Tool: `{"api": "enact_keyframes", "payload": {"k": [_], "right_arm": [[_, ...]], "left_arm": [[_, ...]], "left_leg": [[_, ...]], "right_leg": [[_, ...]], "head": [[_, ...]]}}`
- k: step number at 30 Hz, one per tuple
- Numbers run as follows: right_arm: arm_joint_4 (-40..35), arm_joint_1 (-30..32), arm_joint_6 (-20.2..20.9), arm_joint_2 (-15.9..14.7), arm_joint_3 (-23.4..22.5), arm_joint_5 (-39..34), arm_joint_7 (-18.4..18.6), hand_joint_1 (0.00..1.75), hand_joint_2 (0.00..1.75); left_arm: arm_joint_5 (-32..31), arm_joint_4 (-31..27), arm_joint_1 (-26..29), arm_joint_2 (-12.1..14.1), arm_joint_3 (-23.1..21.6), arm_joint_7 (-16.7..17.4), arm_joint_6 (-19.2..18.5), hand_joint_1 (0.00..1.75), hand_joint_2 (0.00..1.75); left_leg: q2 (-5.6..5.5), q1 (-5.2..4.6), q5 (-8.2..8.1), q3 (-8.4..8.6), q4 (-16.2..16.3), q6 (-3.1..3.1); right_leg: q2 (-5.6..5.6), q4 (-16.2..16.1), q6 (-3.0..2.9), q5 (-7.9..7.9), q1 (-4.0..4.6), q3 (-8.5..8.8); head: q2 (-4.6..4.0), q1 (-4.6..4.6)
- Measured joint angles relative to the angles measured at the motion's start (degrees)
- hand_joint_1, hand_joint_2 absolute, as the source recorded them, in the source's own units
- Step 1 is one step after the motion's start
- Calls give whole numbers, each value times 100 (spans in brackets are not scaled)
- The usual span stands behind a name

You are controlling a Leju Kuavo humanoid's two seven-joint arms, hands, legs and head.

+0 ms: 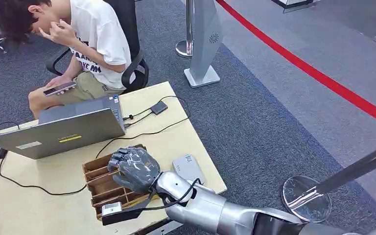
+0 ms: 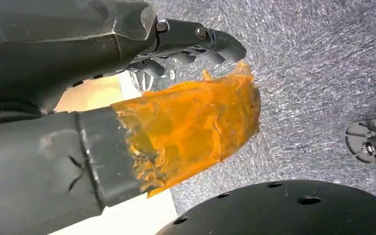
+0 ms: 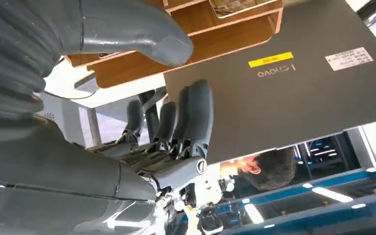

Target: Pass the card to the sensor for recognition and then transmit it.

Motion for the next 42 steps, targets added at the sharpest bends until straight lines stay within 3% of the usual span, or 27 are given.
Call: {"api": "enact_keyframes", "payload": {"k": [2, 4, 6, 14, 17, 20, 22, 25, 29, 37, 42], "right_arm": [[50, -30, 18, 15, -11, -9, 0, 112, 175], [99, -48, 18, 18, -18, -11, 0, 93, 175], [153, -66, 18, 18, -29, -13, 0, 106, 175], [284, -85, 29, 18, -42, -26, 0, 103, 175], [311, -97, 31, 18, -55, -26, 0, 91, 175], [337, -108, 44, 18, -79, -50, 0, 112, 175], [363, -118, 55, 18, -118, -103, 2, 94, 175], [402, -146, 90, 18, -175, -96, 15, 89, 175], [444, -155, 96, 18, -232, -94, 7, 89, 175], [557, -162, 103, 18, -358, -96, 7, 70, 175], [630, -162, 105, 18, -413, -96, 7, 73, 175]], "left_arm": [[0, 2, 0, 0, 0, 0, 0, 0, 0], [0, 2, 0, 0, 0, 0, 0, 0, 0], [0, 2, 0, 0, 0, 0, 0, 0, 0], [0, 0, 0, 0, 0, 0, -2, 0, 0], [0, 0, 0, 0, 0, -2, -2, 0, 0], [0, 2, 0, 0, 0, -2, -2, 0, 0], [0, 2, 0, 0, 0, -2, -2, 0, 0], [0, 0, 1, 0, 0, -2, -7, 0, 0], [0, 0, 1, 0, 0, -4, -9, 0, 0], [0, 0, 0, 2, -2, -18, -9, 0, 0], [0, 0, 0, 2, -4, -18, -11, 0, 0]], "left_leg": [[0, 0, 0, 0, 0, 0], [0, 0, 0, 0, 0, 0], [0, 0, 0, 0, 0, 0], [0, 0, 0, 0, 0, 0], [0, 0, 0, 0, 0, 0], [0, 0, 0, 0, 0, 0], [0, 0, 0, 0, 0, 0], [0, 0, 1, 0, 0, 0], [0, 0, 1, 0, 0, 0], [0, 0, 1, 0, 0, 0], [0, 0, 1, 0, 0, 0]], "right_leg": [[0, 0, 0, 0, 0, 0], [0, 0, 0, 0, 0, 0], [0, 0, 0, 0, 0, 0], [0, 0, 0, 0, 0, 0], [0, 0, 0, 0, 0, 0], [0, 0, 0, 0, 0, 0], [0, 0, 0, 0, 0, 0], [0, 0, 0, 1, 0, 0], [0, 0, 0, 1, 0, 0], [0, 0, 0, 1, 0, 0], [0, 0, 0, 1, 0, 0]], "head": [[0, 0], [0, 0], [0, 0], [0, 0], [0, 0], [0, 0], [0, 0], [0, 0], [0, 0], [0, 0], [0, 0]]}}
